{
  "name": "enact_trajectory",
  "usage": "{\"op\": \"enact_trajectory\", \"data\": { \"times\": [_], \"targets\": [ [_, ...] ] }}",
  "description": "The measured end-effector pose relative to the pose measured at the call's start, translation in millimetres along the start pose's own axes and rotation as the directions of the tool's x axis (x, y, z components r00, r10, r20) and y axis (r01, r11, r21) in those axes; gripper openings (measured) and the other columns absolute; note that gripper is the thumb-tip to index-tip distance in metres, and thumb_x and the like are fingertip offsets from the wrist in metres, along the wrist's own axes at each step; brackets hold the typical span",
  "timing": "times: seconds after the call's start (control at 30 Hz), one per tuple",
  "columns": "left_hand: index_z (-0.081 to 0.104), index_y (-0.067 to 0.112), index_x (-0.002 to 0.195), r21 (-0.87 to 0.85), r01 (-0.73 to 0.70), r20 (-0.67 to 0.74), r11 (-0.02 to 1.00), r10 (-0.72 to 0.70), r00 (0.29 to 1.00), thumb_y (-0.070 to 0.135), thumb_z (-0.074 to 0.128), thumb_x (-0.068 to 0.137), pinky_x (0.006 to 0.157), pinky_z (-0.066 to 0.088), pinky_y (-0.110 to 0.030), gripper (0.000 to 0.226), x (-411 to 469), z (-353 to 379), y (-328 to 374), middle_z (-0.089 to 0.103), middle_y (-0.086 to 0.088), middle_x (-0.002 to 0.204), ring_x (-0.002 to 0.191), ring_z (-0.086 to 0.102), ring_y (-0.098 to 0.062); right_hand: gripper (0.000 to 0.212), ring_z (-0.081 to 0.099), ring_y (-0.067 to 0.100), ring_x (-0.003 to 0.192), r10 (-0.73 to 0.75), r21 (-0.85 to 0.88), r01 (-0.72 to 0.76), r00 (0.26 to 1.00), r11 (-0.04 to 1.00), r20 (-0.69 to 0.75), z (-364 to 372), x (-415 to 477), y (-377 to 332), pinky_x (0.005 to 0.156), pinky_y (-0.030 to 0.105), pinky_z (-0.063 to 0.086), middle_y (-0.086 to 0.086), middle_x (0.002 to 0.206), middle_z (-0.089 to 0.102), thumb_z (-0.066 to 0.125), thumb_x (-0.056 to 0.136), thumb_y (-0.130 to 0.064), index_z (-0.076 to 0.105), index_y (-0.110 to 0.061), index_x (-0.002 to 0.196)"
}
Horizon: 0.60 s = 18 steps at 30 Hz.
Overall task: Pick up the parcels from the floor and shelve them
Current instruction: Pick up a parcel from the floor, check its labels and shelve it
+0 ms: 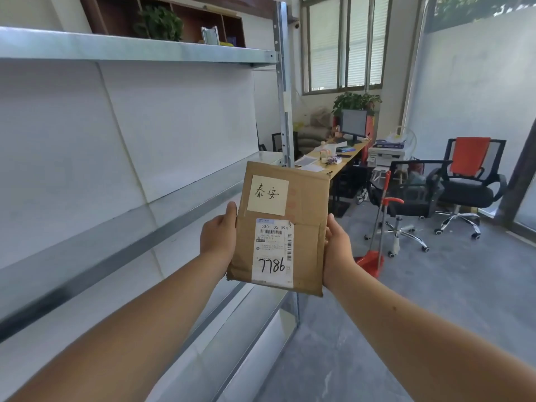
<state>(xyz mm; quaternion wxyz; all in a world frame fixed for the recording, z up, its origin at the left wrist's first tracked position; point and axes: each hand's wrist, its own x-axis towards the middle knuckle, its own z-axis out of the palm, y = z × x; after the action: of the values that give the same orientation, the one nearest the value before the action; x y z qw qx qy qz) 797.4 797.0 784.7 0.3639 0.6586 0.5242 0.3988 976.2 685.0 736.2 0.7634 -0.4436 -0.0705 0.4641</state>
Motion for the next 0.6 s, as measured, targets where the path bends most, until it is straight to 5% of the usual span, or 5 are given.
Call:
{"op": "enact_trajectory", "data": {
  "times": [0.1,0.3,0.4,0.5,0.6],
  "targets": [
    [0.049,0.01,0.066,0.146,-0.025,-0.024,0.989,0.029,0.999,0.064,0.032,0.105,0.058,0.038,-0.028,0.068,1.8,17.8,-1.9,0.062,-0.005,0.069,0.064,0.058,-0.02,0.06,0.075,0.034,0.109,0.05,0.006,-0.05,0.998,0.999,-0.025,-12.0,16.2,3.3,0.106,0.053,0.056,0.006,0.112,0.082,0.059,0.094,-0.069,0.081,-0.018,0.116],
    [0.062,0.006,0.07,0.342,-0.082,-0.048,0.936,0.105,0.993,0.062,0.034,0.105,0.055,0.037,-0.026,0.072,22.8,53.1,-10.3,0.064,-0.007,0.069,0.061,0.057,-0.017,0.063,0.073,0.04,0.117,0.146,0.043,-0.145,0.989,0.989,-0.017,-26.2,43.1,6.2,0.106,0.058,0.055,0.012,0.121,0.08,0.051,0.098,-0.069,0.081,-0.019,0.122],
    [0.067,0.006,0.079,0.357,-0.082,-0.039,0.93,0.103,0.994,0.06,0.033,0.106,0.055,0.038,-0.024,0.069,37.7,69.2,-21.5,0.068,-0.006,0.075,0.064,0.059,-0.016,0.061,0.078,0.037,0.104,0.171,0.064,-0.169,0.985,0.984,-0.031,-29.8,63.1,8.8,0.096,0.053,0.06,0.011,0.109,0.083,0.05,0.099,-0.068,0.084,-0.019,0.112],
    [0.067,0.013,0.085,0.364,-0.079,-0.008,0.928,0.088,0.996,0.058,0.031,0.107,0.055,0.039,-0.023,0.062,55.6,84.4,-36.3,0.07,-0.003,0.082,0.069,0.063,-0.014,0.057,0.08,0.026,0.069,0.2,0.078,-0.196,0.978,0.977,-0.052,-33.1,85.4,16.4,0.073,0.043,0.061,0.006,0.081,0.083,0.054,0.1,-0.064,0.085,-0.021,0.081],
    [0.068,0.014,0.093,0.369,-0.073,0.02,0.927,0.071,0.997,0.057,0.032,0.107,0.056,0.04,-0.025,0.058,79.5,100.3,-48.7,0.07,-0.002,0.088,0.073,0.061,-0.012,0.057,0.079,0.035,0.101,0.221,0.082,-0.214,0.971,0.973,-0.088,-33.1,108.5,26.9,0.092,0.052,0.062,0.011,0.109,0.083,0.053,0.1,-0.063,0.085,-0.018,0.111]
  ]
}}
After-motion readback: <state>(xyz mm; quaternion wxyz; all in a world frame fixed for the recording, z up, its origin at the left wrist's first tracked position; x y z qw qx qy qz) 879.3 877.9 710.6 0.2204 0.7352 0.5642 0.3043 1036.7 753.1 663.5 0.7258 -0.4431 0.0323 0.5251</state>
